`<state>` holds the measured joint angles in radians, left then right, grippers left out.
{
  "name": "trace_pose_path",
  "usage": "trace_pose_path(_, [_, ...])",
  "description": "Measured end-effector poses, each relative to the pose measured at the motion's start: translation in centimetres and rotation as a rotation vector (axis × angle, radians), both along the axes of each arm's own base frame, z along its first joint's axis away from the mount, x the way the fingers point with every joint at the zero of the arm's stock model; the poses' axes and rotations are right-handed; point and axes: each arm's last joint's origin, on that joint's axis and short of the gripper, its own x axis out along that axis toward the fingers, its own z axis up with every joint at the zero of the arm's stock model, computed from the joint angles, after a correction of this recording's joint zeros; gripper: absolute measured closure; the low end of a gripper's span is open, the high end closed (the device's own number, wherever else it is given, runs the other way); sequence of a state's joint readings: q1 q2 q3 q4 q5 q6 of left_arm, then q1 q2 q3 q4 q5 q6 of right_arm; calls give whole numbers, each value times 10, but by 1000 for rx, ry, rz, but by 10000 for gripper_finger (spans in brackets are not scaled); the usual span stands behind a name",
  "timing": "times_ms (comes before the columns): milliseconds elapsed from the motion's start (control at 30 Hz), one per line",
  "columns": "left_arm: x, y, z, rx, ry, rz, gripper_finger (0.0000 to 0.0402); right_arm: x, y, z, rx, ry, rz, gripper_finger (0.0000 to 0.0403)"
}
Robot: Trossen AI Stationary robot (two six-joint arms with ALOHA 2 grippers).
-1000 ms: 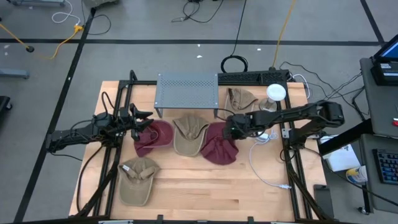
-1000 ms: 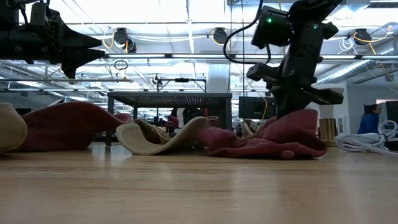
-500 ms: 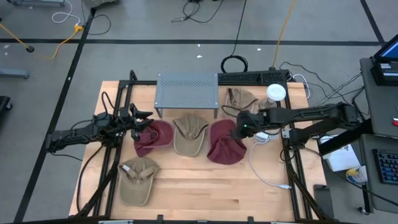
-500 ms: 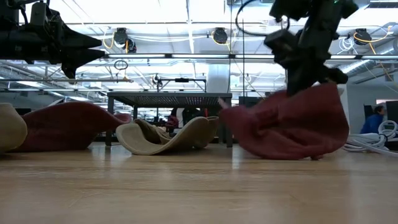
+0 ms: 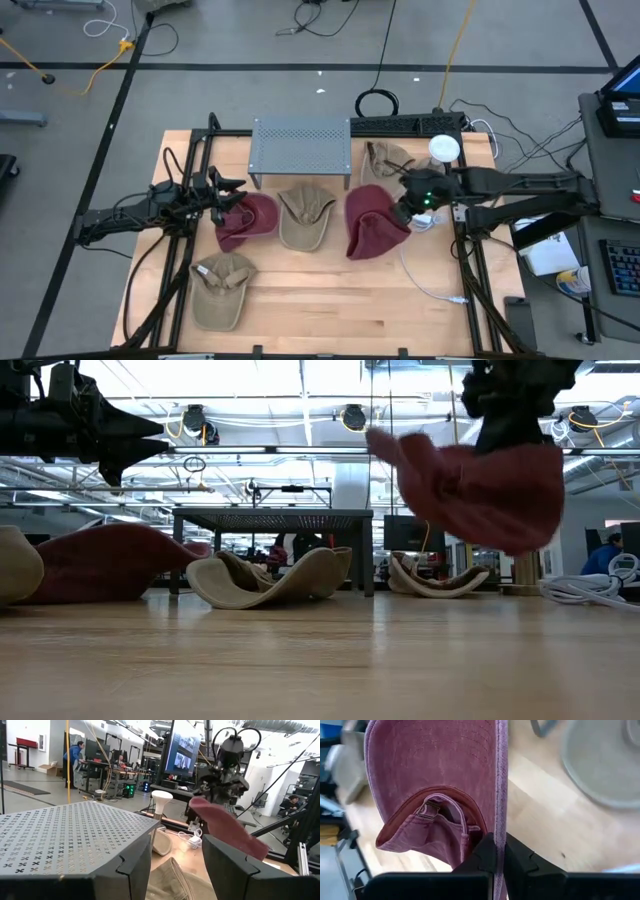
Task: Pick & Place hat
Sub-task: Put the dark red cap on the shelf
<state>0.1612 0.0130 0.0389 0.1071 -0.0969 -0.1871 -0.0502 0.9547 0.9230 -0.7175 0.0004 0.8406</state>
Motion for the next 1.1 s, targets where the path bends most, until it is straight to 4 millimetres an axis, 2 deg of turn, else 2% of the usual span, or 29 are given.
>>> trace_pose_path(267, [0,0,0,0,0,0,222,-8,0,14,-105,-119,95,397])
trace_pose_path(500, [0,0,0,0,0,0,222,-11,0,18,-163,-142,138,397])
trace_pose_path(800, [0,0,0,0,0,0,222,-5,-1,25,-317,-222,186,397])
trace_pose_path(1100, [0,0,0,0,0,0,222,4,-2,44,-504,-411,261,397])
